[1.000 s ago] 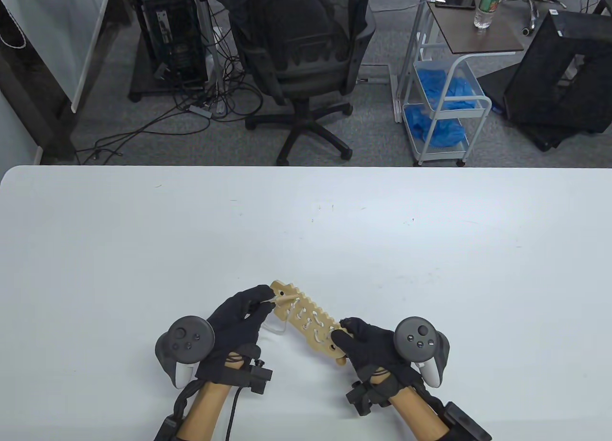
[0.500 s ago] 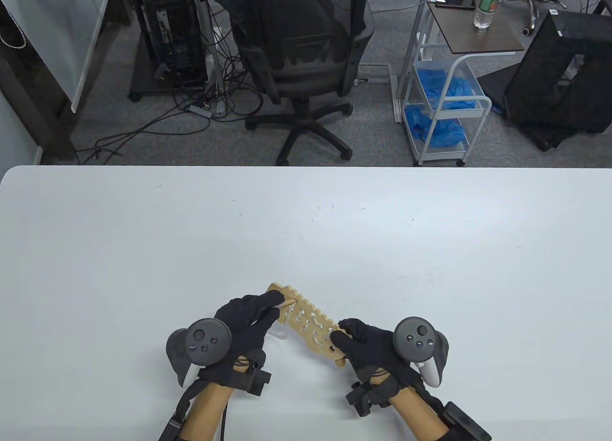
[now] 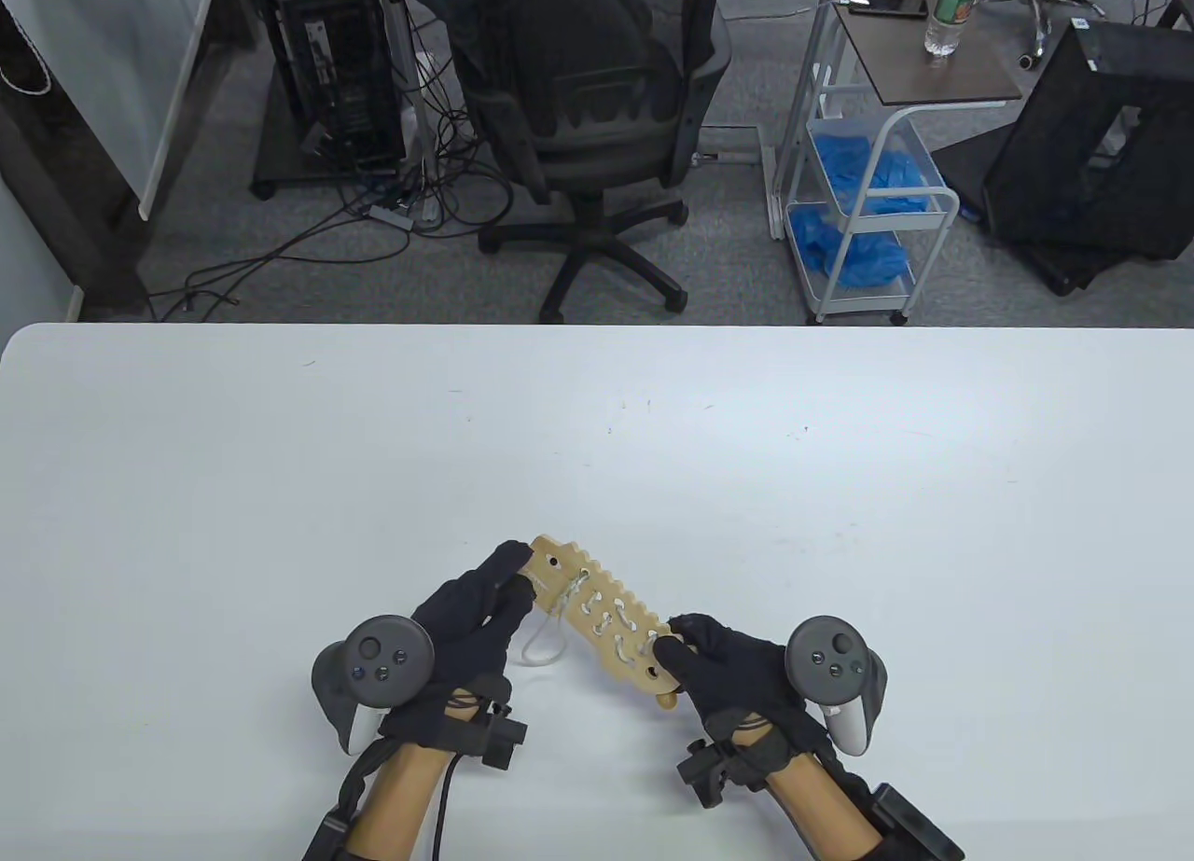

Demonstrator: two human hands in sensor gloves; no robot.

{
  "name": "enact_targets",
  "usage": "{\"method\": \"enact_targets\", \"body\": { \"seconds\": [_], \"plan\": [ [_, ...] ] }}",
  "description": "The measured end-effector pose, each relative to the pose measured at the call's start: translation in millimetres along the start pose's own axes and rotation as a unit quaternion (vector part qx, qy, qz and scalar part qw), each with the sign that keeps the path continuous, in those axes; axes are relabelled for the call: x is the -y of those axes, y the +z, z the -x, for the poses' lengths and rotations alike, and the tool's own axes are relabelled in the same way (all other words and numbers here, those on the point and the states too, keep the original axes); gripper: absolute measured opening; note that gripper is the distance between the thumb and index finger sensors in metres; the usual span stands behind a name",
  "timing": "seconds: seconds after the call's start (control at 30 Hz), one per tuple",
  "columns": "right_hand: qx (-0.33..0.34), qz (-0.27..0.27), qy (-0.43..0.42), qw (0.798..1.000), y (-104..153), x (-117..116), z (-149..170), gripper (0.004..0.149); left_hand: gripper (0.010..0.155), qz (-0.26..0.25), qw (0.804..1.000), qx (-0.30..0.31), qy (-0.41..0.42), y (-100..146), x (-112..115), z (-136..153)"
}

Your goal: Remove rope from all holes on crocodile lacing toy

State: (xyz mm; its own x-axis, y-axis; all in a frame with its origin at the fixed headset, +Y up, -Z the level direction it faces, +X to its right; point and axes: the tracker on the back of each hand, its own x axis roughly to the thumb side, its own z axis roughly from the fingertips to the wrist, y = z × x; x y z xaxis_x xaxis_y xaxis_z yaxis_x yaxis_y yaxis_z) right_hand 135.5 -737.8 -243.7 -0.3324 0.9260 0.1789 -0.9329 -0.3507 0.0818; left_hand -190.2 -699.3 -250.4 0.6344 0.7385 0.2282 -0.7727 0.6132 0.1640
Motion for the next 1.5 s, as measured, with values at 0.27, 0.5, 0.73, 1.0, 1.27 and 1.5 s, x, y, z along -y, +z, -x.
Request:
{"method": "enact_targets", "body": {
  "seconds": [0.27, 0.5, 0.73, 1.0, 1.27, 1.5],
  "plan": [
    [0.014, -0.021, -0.08, 0.997, 0.1, 0.5, -2.5, 0.046, 0.055, -0.012, 0.995, -0.074, 0.066, -2.4, -3.9, 22.3],
    [0.027, -0.073, -0.159, 0.984, -0.6, -7.4, -2.2, 0.046, 0.057, 0.101, 0.976, -0.054, 0.183, -9.3, 11.6, 31.5],
    [0.043, -0.101, -0.157, 0.981, -0.1, -12.3, -5.0, 0.046, 0.057, 0.194, 0.955, -0.002, 0.225, -10.0, 25.8, 23.1],
    [0.045, -0.114, -0.16, 0.979, 0.2, -15.4, -5.0, 0.046, 0.049, 0.219, 0.943, 0.015, 0.251, -9.1, 30.4, 17.6],
    [0.042, -0.105, -0.163, 0.98, 0.1, -13.5, -4.4, 0.046, 0.045, 0.219, 0.94, 0.006, 0.263, -9.5, 29.6, 18.4],
    [0.019, -0.082, -0.19, 0.978, -1.9, -7.8, 3.7, 0.046, 0.041, 0.186, 0.931, -0.036, 0.312, -10.2, 23.1, 28.8]
  ]
}}
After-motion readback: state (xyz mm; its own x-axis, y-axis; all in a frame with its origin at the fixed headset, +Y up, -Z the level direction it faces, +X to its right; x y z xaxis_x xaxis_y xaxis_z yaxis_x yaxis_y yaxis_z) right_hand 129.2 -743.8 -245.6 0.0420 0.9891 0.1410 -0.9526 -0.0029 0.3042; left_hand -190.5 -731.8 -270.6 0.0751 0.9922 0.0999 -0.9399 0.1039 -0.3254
